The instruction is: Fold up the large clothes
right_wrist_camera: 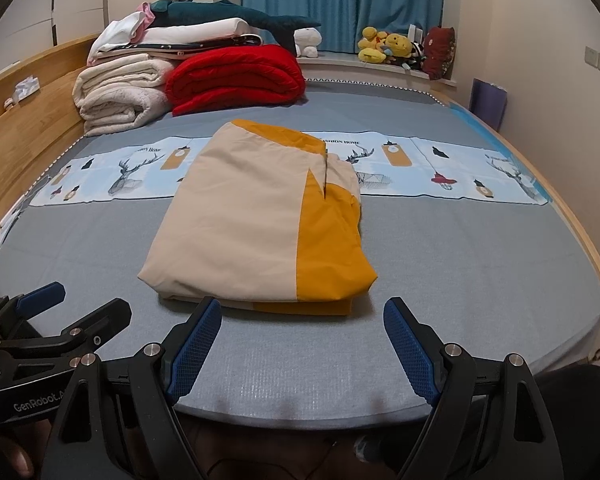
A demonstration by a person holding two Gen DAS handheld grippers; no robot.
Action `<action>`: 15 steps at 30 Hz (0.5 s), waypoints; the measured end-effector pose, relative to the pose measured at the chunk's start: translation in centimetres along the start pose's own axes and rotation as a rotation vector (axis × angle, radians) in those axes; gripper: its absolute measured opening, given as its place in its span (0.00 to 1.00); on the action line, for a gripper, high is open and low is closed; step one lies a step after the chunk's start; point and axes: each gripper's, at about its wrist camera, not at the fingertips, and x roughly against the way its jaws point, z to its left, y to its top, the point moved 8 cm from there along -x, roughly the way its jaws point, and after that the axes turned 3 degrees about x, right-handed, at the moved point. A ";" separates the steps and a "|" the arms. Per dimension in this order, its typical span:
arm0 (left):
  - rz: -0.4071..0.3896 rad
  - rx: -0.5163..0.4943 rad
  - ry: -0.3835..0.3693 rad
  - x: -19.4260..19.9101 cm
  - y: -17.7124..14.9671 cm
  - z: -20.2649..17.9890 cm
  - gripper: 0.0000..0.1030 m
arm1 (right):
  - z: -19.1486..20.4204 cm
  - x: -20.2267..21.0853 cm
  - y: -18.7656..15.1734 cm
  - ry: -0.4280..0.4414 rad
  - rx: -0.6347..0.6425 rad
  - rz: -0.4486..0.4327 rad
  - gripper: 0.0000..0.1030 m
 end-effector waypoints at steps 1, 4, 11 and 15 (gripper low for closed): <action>0.000 0.000 0.000 0.0 0.0 0.0 0.96 | 0.0 0.0 0.0 0.000 0.001 0.000 0.81; 0.000 0.001 0.001 0.0 0.0 -0.1 0.96 | 0.0 0.0 0.1 -0.003 0.001 0.000 0.81; 0.000 0.002 0.001 0.0 0.0 0.0 0.96 | 0.0 0.0 0.1 -0.002 0.001 -0.001 0.81; -0.002 -0.003 0.006 0.0 0.0 0.0 0.96 | -0.1 -0.1 0.1 -0.003 0.001 -0.001 0.81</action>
